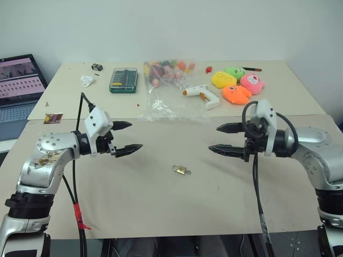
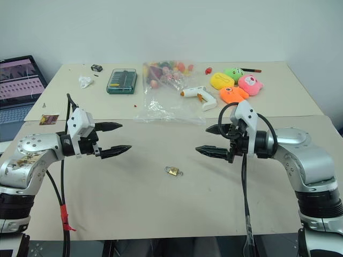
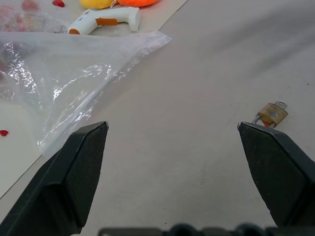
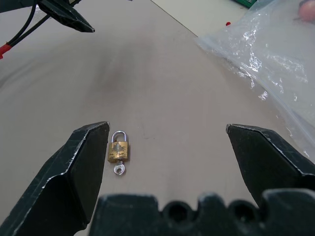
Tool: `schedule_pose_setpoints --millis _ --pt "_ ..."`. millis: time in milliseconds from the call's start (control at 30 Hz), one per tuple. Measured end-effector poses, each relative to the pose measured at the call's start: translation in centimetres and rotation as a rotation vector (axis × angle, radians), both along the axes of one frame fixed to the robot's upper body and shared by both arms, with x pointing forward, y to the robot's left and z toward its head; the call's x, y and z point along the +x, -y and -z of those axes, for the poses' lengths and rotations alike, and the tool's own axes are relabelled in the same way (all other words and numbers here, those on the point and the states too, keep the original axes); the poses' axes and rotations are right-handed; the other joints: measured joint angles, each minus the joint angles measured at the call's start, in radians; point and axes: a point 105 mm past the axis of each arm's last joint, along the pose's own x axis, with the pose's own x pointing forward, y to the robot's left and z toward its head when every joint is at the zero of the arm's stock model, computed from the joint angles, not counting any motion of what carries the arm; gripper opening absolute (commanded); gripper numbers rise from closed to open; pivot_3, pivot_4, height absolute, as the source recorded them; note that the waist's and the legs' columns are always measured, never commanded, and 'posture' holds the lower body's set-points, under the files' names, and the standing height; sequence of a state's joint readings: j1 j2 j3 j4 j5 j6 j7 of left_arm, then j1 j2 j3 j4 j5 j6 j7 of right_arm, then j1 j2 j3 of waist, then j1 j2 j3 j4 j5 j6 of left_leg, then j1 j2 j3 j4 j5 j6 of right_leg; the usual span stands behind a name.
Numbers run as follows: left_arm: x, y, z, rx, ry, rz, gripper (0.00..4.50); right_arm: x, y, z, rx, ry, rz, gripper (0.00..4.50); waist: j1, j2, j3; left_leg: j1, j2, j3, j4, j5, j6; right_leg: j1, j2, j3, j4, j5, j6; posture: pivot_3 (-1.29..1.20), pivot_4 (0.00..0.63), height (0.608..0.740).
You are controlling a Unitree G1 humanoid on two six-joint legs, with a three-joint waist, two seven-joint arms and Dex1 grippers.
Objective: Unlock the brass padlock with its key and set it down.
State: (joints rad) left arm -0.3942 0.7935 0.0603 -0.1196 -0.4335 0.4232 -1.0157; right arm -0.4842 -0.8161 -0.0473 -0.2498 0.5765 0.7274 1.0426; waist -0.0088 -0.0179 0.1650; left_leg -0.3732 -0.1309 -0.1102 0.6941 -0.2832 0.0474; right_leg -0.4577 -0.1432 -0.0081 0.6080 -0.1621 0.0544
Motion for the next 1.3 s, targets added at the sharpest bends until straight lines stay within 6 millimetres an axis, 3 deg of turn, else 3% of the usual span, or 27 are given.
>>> schedule_pose_setpoints --millis 100,233,300,467,700,1033,1300 --pt "0.3 0.4 -0.3 -0.020 0.010 0.012 4.50 -0.2 0.5 0.4 0.004 -0.004 0.029 4.47 0.004 0.000 0.000 0.000 0.000 0.000 0.000 0.000 0.000 0.000 0.000 0.000 0.000 0.000 0.000 0.00 0.150 0.740" --pt "1.1 2.3 -1.0 -0.044 0.003 0.132 4.50 -0.8 2.1 2.8 0.015 -0.070 0.142 4.47 0.025 0.000 0.000 0.000 -0.001 0.001 0.001 0.000 0.000 0.001 -0.001 0.000 0.000 0.000 0.000 0.00 0.150 0.740" --pt "1.2 3.8 -0.5 -0.026 0.009 0.209 4.50 -1.0 2.0 2.6 0.029 -0.052 0.161 4.47 0.023 0.000 0.000 0.000 -0.001 0.001 0.001 0.000 0.000 0.001 -0.001 0.000 0.000 0.000 0.000 0.00 0.150 0.740" --pt "1.6 7.3 3.1 0.094 -0.007 0.406 4.50 -2.1 2.4 3.0 0.039 -0.019 0.246 4.47 0.020 0.000 0.000 0.000 0.001 0.002 0.001 0.000 0.000 0.001 0.000 0.000 0.000 0.000 0.000 0.00 0.150 0.740" --pt "2.8 10.0 4.0 0.168 0.035 0.572 4.50 -4.0 2.5 3.1 0.064 -0.008 0.342 4.47 0.024 -0.001 0.000 0.000 0.000 0.002 0.003 -0.001 0.001 0.002 0.000 0.000 -0.001 0.000 0.000 0.00 0.150 0.740" --pt "2.9 11.9 5.3 0.173 0.013 0.685 4.50 -5.3 3.6 3.0 0.072 0.003 0.453 4.47 0.020 -0.001 0.000 0.000 0.001 0.004 0.004 -0.002 0.003 0.002 0.000 0.000 0.000 0.000 0.000 0.00 0.150 0.740" --pt "1.7 13.0 6.5 0.193 0.022 0.758 4.50 -5.3 4.2 3.1 0.071 -0.001 0.489 4.47 0.019 -0.001 0.000 0.000 0.001 0.005 0.005 -0.002 0.004 0.002 0.000 0.001 0.000 0.000 0.000 0.00 0.150 0.740"
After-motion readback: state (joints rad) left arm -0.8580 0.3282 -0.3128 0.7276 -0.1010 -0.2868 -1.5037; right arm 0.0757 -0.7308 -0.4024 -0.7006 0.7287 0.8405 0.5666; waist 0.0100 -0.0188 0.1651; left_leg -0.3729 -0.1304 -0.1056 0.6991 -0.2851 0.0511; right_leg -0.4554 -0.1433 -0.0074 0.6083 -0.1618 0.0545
